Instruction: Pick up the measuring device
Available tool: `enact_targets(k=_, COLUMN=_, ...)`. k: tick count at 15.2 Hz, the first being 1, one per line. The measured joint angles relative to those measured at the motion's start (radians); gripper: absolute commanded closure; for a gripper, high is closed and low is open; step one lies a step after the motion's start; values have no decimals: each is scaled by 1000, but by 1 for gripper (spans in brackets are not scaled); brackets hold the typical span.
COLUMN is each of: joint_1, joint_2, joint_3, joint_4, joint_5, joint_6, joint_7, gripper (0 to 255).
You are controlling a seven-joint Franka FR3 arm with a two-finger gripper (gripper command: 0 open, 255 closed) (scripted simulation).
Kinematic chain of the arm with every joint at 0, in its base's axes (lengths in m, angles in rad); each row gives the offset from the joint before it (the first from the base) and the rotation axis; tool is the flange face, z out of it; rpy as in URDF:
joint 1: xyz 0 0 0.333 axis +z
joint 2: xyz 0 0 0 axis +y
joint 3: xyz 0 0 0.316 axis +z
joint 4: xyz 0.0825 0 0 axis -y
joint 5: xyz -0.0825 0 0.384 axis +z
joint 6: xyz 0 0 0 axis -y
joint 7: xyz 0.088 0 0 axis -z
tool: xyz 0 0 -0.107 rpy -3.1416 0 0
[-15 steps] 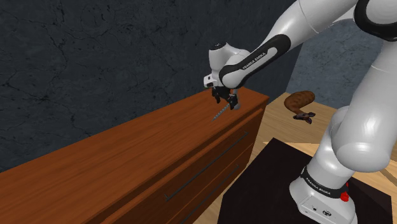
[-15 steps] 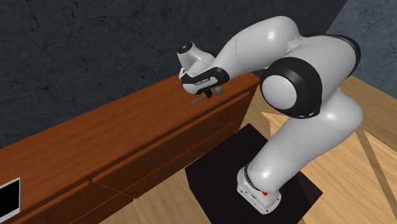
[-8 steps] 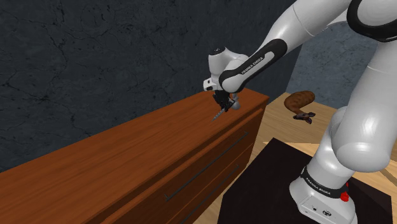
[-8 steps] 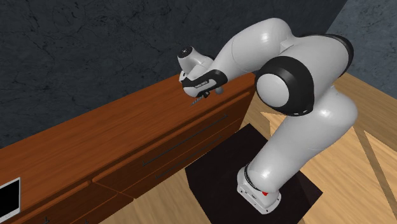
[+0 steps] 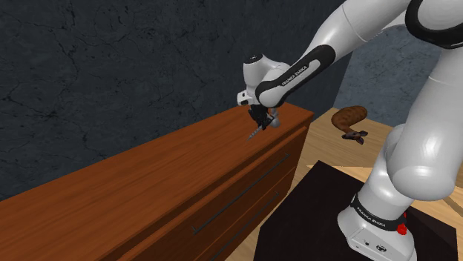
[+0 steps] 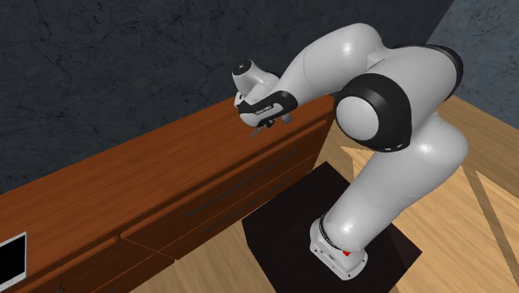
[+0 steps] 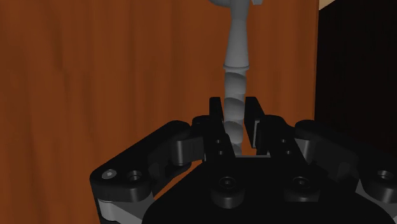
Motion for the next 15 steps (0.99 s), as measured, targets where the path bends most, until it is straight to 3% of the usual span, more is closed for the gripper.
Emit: enact_targets(k=15, joint_1=9, joint_2=-114, joint_3=9, joint_4=73, joint_5=33, joint_6=-181, joint_7=-62, gripper=255)
